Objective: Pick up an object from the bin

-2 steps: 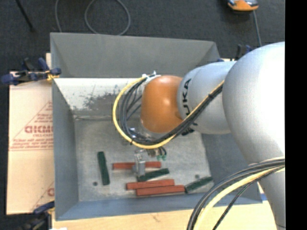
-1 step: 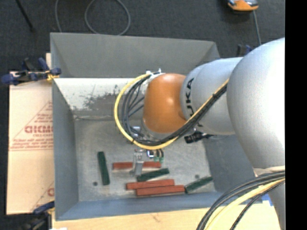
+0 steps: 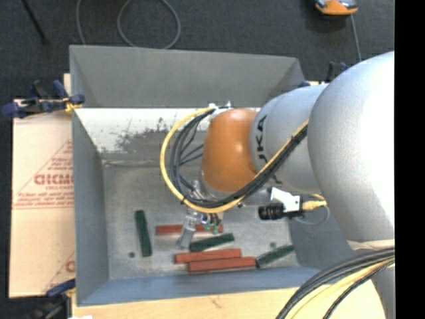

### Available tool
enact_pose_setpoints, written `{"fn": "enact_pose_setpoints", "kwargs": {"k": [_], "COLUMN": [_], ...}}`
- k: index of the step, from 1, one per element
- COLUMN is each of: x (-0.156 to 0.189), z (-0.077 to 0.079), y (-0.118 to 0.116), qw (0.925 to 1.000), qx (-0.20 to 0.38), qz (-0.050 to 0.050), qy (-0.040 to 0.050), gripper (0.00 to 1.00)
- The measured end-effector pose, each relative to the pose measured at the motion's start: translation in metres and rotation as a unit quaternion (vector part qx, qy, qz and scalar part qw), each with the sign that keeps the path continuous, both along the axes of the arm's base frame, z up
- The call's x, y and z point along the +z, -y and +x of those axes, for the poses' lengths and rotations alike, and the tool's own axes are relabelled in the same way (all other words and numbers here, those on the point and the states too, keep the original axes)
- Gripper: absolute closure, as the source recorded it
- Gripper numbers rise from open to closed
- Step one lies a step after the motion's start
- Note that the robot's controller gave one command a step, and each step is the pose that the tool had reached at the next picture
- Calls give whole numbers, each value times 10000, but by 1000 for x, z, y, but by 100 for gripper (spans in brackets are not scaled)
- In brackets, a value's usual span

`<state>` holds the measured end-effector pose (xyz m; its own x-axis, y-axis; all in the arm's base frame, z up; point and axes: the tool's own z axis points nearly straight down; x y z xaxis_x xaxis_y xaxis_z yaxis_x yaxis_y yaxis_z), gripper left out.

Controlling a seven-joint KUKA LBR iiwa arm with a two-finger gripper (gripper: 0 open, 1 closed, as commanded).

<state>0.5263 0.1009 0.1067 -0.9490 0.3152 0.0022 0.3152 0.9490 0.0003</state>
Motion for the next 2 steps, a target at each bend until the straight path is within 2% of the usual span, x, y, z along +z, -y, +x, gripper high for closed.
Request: {"fn": "enact_pose_setpoints", "kwargs": {"k": [1,2], "x": [-38,-38], "z": [9,10], "y": [16,17], "qw": [10000,10000], "qx": [-75,-88], "qz": [-19,-13], "qy": [0,8], "gripper": [0,0]}}
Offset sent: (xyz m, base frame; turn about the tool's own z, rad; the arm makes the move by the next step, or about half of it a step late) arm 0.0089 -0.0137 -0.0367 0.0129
